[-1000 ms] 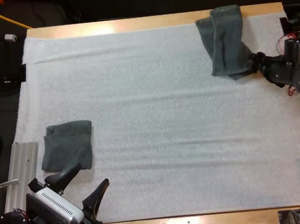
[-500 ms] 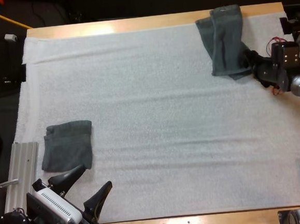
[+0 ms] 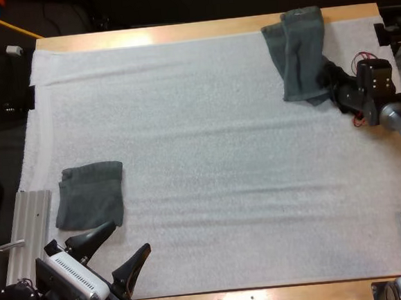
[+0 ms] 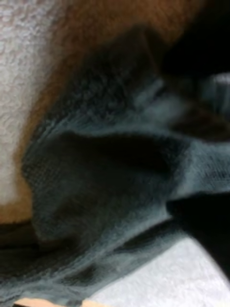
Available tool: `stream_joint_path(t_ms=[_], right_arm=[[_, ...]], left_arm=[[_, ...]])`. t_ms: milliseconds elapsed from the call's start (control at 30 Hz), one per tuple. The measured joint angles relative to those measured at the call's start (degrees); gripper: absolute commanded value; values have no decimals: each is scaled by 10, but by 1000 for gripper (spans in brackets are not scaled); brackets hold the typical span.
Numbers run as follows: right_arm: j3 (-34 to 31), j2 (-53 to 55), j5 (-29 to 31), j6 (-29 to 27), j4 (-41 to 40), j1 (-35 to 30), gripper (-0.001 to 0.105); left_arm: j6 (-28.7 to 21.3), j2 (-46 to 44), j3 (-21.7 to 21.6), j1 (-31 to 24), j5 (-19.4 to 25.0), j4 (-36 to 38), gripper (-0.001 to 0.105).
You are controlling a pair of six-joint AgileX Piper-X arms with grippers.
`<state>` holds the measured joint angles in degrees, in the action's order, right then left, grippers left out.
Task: Pick towel from pile, fold and stack
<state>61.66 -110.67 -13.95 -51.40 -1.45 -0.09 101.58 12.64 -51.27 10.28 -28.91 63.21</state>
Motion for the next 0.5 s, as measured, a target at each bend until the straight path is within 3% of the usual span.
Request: stream_joint_path(t_ms=[33, 100, 233, 500], right_arm=[[0, -1, 0, 0, 0, 0, 9], [0, -2, -17, 0, 0, 0, 1], [0, 3, -63, -17, -4, 1, 0], [-2, 151, -74, -197, -68, 38, 0]], left_arm=[[0, 0, 0, 0, 0, 0, 65], [0, 0, 0, 0, 0, 0, 65], [0, 0, 0, 0, 0, 0, 65], [0, 0, 0, 0, -1, 0, 65]])
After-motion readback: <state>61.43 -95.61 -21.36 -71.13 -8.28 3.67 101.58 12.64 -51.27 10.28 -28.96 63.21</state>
